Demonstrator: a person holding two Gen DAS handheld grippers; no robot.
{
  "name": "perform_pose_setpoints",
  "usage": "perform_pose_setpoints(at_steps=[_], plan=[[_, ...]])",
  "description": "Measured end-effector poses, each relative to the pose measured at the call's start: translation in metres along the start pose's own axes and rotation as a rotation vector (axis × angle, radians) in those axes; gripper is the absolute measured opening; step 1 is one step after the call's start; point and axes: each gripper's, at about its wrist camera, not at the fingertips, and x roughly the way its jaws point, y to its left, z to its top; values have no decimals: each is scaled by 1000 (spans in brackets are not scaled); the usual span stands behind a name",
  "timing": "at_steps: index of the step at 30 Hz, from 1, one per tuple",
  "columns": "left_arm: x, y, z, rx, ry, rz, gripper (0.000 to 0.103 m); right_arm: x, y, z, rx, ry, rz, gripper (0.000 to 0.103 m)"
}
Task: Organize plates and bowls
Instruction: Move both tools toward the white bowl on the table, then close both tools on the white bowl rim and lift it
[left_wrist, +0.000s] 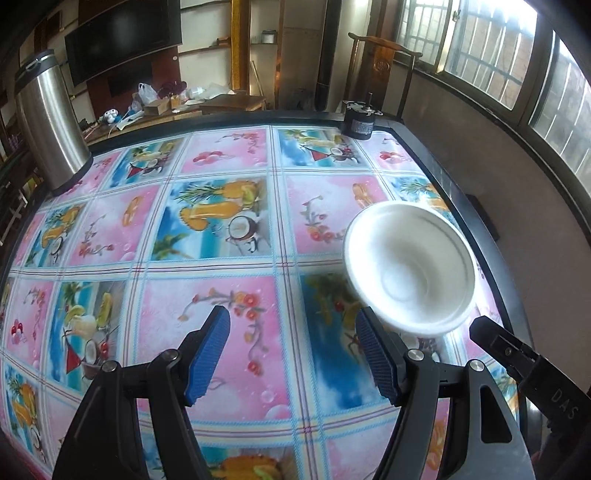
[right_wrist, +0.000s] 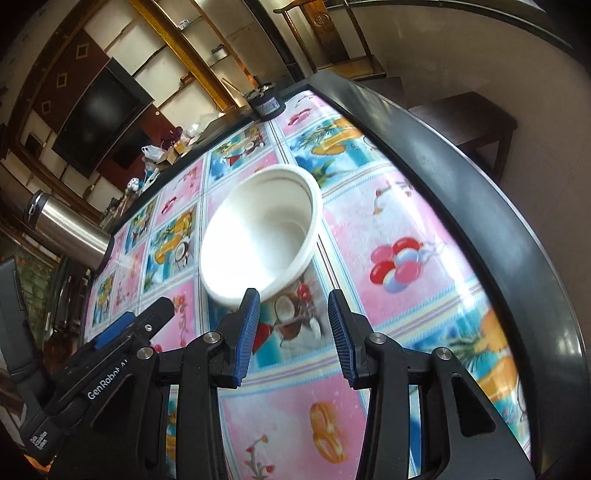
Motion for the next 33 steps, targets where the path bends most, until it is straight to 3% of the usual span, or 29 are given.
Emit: perform_pose_setpoints(at_steps=[6, 16, 18, 19, 20, 22, 33], plan=[[11, -16, 13, 17, -1, -9, 71, 17, -4, 19, -3, 8, -17, 38], [51, -34, 23, 37, 80, -23, 71, 43, -9, 37, -21, 20, 13, 34], [55, -34, 21, 27, 87, -26, 64, 46, -11, 37, -26, 28, 17, 16], [57, -33, 19, 27, 96, -26, 38, 47, -12, 36, -27, 30, 23, 16], [59, -34, 19, 30, 113, -35, 21, 45, -12, 34, -30, 29, 29, 16], [60, -36, 15, 34, 147, -57, 20, 41, -11, 30, -36, 27, 43, 16], [22, -17, -15, 43, 145, -69, 19, 18, -2, -8, -54, 53, 91, 16]])
